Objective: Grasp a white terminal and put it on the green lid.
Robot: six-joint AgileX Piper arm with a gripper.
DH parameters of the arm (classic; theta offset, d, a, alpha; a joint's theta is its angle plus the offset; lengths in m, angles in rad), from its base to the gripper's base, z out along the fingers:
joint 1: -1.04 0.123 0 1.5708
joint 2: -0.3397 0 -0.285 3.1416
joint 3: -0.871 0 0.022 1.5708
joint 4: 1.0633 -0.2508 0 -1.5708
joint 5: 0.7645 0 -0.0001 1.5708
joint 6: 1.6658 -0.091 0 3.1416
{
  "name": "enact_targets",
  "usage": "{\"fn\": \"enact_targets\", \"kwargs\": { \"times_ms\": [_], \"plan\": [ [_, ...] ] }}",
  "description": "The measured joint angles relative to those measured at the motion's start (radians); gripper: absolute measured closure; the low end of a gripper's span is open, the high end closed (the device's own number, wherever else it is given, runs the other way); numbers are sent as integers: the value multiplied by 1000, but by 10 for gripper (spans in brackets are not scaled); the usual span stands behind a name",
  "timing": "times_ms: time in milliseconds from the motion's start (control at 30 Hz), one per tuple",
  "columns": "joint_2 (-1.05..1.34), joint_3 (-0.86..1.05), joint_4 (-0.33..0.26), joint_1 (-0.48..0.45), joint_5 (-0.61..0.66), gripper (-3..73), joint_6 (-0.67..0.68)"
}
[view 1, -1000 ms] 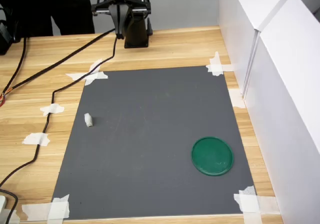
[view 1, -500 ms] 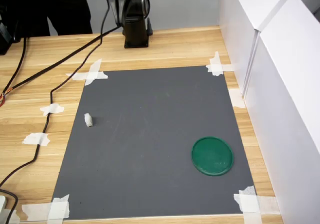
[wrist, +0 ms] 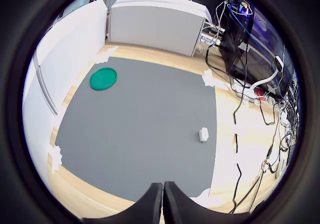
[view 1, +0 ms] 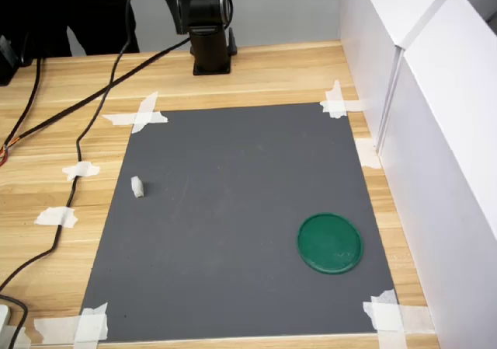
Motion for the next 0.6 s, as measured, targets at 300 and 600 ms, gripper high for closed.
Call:
{"fn": "enact_targets", "kwargs": {
  "times_ms": [300, 600],
  "plan": [
    [-214, -243, -33, 0, 195, 527, 15],
    [-367, -295, 22, 0, 227, 197, 17]
  ]
}}
